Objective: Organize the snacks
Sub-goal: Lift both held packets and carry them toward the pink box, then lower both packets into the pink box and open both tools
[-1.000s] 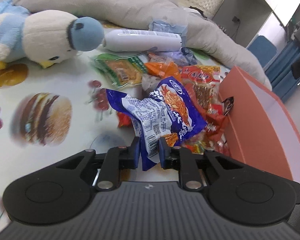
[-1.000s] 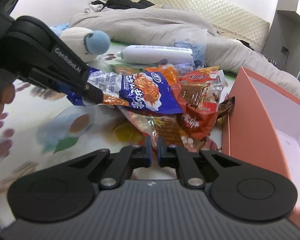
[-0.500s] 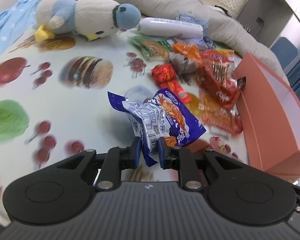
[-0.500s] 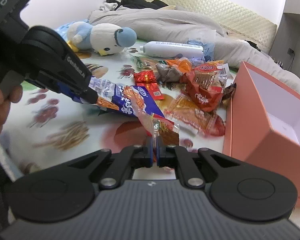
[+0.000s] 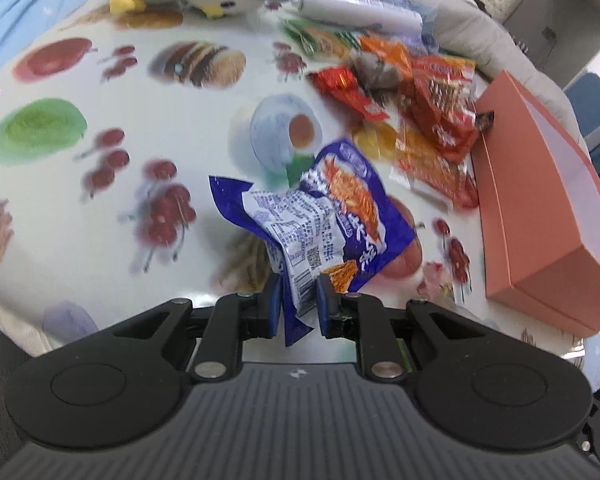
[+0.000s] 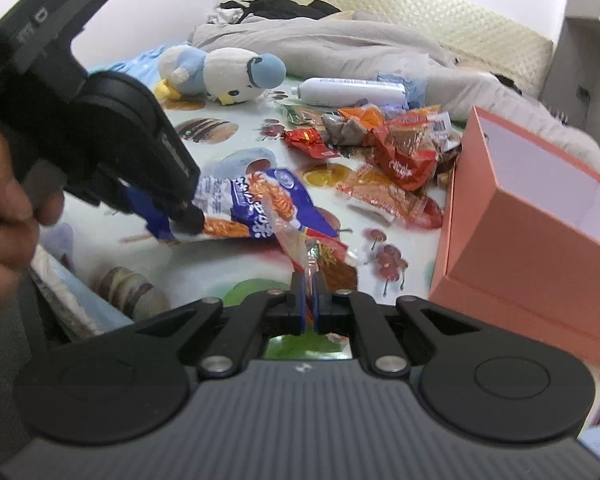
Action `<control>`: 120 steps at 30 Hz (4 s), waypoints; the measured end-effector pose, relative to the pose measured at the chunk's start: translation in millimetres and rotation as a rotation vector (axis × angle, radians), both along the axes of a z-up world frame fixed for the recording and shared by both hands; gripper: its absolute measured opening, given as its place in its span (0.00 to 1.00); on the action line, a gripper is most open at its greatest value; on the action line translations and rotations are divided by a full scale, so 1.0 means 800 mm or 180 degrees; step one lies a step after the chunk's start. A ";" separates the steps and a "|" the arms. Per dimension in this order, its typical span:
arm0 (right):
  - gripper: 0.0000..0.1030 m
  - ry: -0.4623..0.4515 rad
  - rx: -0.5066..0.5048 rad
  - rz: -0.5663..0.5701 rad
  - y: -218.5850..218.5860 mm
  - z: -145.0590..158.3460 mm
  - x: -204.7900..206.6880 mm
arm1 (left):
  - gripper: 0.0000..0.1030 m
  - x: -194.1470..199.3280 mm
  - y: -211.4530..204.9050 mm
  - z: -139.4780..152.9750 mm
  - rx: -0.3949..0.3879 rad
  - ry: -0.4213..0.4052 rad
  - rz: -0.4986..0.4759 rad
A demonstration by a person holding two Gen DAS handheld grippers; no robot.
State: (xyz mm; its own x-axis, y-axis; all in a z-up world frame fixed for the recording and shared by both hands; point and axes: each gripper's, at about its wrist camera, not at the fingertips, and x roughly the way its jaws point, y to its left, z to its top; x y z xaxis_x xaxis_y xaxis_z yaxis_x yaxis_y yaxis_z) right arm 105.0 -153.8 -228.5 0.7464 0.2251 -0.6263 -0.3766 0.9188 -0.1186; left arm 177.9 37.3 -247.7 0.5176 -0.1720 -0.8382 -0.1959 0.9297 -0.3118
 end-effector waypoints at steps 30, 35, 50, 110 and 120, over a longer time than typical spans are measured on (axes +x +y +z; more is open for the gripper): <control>0.80 0.0161 0.0988 -0.0474 -0.050 -0.014 0.038 | 0.90 0.073 -0.015 0.014 0.1020 -0.0251 -0.1777; 0.74 0.0434 0.0789 -0.0451 -0.037 -0.040 0.050 | 0.90 0.079 -0.027 -0.013 0.0990 -0.0158 -0.1968; 0.52 0.0426 0.0402 -0.0420 -0.023 -0.046 0.043 | 0.60 0.080 -0.055 -0.030 0.0959 0.0022 -0.1720; 0.52 -0.0380 0.0844 -0.1458 -0.178 0.184 -0.025 | 0.49 -0.021 -0.168 0.224 -0.0033 -0.0777 -0.1226; 0.52 -0.0205 0.0868 -0.1673 -0.239 0.160 0.050 | 0.49 0.081 -0.257 0.209 0.0019 -0.0691 -0.1472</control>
State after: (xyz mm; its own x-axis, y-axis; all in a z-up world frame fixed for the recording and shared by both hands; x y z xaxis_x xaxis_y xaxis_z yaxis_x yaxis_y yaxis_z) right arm 144.8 -345.3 -100.9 0.8358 -0.0385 -0.5476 0.1372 0.9805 0.1405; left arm 242.6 -168.2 -80.5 0.5506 -0.4198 -0.7215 0.3052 0.9057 -0.2941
